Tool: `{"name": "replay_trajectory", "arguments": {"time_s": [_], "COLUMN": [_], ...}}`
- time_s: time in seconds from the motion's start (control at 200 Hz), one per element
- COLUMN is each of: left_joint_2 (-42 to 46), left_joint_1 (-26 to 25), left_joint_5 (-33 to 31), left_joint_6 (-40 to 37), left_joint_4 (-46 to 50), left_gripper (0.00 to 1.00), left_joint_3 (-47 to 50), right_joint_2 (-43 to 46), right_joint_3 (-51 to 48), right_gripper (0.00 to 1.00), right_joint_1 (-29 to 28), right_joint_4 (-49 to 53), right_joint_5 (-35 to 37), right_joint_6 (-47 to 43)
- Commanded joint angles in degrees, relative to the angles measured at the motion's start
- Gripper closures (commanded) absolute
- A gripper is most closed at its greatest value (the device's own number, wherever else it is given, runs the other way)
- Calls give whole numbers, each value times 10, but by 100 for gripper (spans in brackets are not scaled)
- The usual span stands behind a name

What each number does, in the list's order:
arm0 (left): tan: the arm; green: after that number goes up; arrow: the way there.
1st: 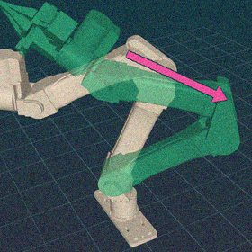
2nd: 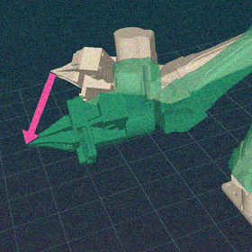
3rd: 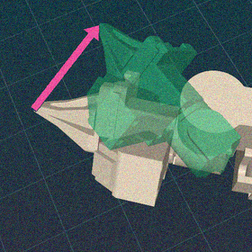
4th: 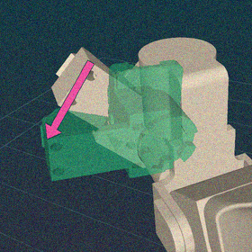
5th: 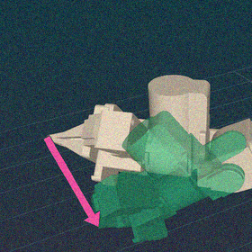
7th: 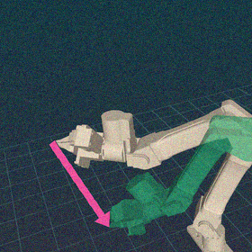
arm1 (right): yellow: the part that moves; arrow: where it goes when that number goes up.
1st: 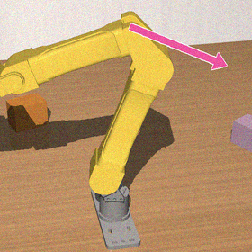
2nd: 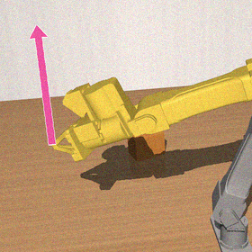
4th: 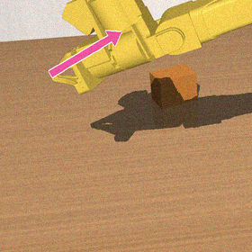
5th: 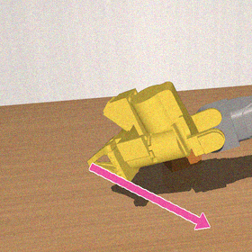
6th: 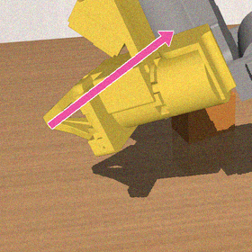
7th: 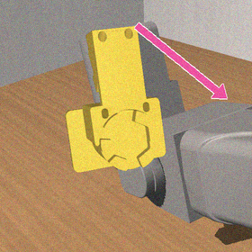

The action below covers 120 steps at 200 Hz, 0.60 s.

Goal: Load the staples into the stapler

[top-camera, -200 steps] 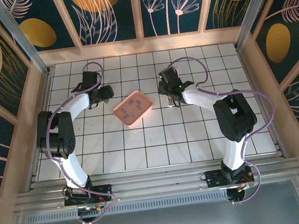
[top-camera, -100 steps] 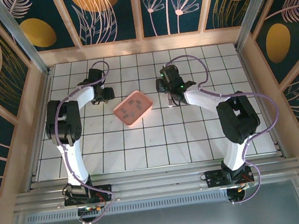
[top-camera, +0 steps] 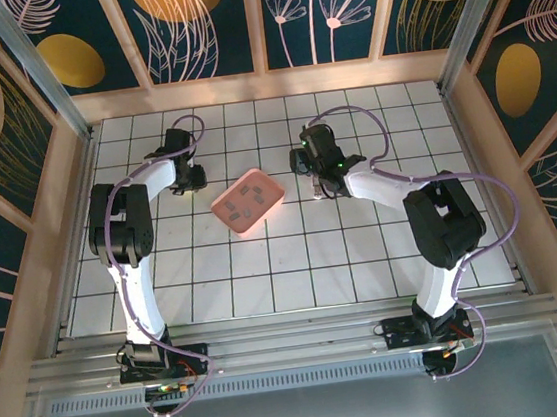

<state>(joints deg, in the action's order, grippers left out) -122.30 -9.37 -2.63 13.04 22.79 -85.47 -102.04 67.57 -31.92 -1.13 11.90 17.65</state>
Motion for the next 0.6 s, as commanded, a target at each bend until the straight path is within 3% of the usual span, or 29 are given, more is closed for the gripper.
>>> {"name": "replay_trajectory", "arguments": {"time_s": [0.0, 0.34, 0.491, 0.596], "left_joint_2": [-15, 77, 146, 195], "left_joint_1": [-2, -2, -2, -2], "left_joint_5": [19, 38, 81, 152], "left_joint_6": [-7, -20, -39, -80], "left_joint_4": [7, 10, 1, -7], "left_gripper": [64, 68, 69, 68], "left_joint_3": [-10, 38, 74, 101], "right_joint_2": [32, 69, 90, 107], "right_joint_3": [-10, -44, -63, -77], "right_gripper": [45, 45, 45, 45], "right_joint_1": [0, 0, -1, 0], "right_joint_4": [-21, -78, -114, -139], "right_joint_5": [0, -35, -81, -127], "right_joint_6": [-16, -34, -73, -111]}}
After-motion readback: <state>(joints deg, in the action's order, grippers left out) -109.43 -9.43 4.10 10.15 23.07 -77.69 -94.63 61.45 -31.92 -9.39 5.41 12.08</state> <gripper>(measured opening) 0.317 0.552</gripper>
